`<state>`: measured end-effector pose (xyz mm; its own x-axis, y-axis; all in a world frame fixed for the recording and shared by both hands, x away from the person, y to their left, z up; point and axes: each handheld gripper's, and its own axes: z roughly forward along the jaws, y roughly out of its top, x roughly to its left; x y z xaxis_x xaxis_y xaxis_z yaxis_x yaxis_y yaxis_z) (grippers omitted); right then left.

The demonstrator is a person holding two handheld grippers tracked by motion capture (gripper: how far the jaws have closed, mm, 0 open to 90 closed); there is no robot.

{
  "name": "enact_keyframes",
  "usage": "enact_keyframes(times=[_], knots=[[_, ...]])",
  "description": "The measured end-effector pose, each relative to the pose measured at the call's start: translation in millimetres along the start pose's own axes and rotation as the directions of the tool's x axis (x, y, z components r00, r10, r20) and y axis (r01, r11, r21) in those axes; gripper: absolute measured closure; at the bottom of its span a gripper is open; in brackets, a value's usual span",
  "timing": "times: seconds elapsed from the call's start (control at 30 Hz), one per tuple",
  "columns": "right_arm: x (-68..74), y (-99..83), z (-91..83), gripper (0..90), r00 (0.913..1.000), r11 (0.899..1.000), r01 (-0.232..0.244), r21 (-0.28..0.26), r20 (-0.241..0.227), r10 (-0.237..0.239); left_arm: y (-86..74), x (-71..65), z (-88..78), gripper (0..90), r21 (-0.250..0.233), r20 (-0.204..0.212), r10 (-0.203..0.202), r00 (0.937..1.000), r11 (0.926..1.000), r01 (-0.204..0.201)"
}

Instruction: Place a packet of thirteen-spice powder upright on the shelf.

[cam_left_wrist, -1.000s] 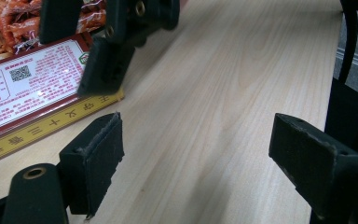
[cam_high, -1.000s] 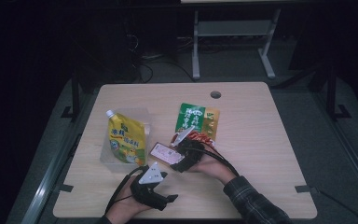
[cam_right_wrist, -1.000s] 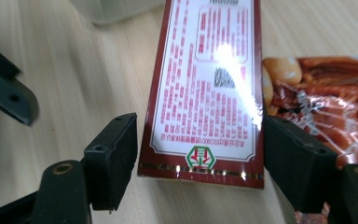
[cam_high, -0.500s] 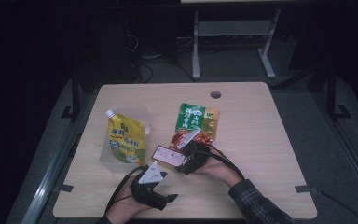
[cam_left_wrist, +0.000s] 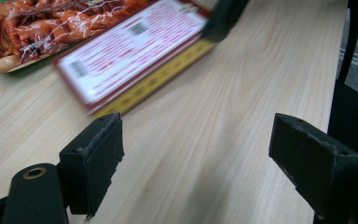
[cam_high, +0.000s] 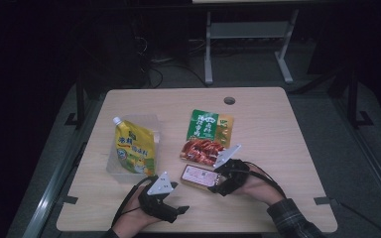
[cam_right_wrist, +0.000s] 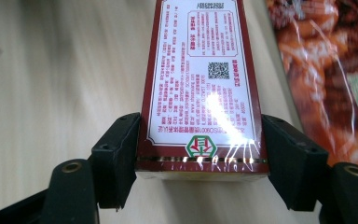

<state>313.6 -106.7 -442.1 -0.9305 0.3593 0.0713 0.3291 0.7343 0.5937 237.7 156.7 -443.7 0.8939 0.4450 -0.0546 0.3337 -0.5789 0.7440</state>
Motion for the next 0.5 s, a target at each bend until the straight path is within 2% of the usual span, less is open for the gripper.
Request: enact_keyframes(times=[0.17, 0.27, 0.4, 0.5], knots=[[2.0, -24.1, -17.7, 31.7, 0.9996, 1.000, 0.008, 0.009, -0.025, -0.008, 0.1, -1.0, 1.7, 17.1, -0.005, 0.002, -0.002, 1.0000, 1.0000, 0.002], [1.1, -37.9, -23.7, 31.5, 0.9996, 1.000, 0.017, 0.024, -0.025, -0.017, 0.3, -1.7, 2.9, 17.1, 0.002, 0.005, 0.001, 1.0000, 1.0000, -0.001], [0.2, -44.5, -26.8, 31.1, 0.9999, 0.999, 0.011, 0.035, -0.013, -0.010, 0.6, -2.9, 2.9, 17.1, 0.000, 0.006, 0.001, 1.0000, 1.0000, -0.001], [0.7, -45.9, -33.2, 30.8, 0.9999, 1.000, -0.012, 0.019, 0.001, 0.012, 0.8, -2.1, 2.1, 17.1, -0.004, 0.005, -0.002, 1.0000, 1.0000, 0.002]])
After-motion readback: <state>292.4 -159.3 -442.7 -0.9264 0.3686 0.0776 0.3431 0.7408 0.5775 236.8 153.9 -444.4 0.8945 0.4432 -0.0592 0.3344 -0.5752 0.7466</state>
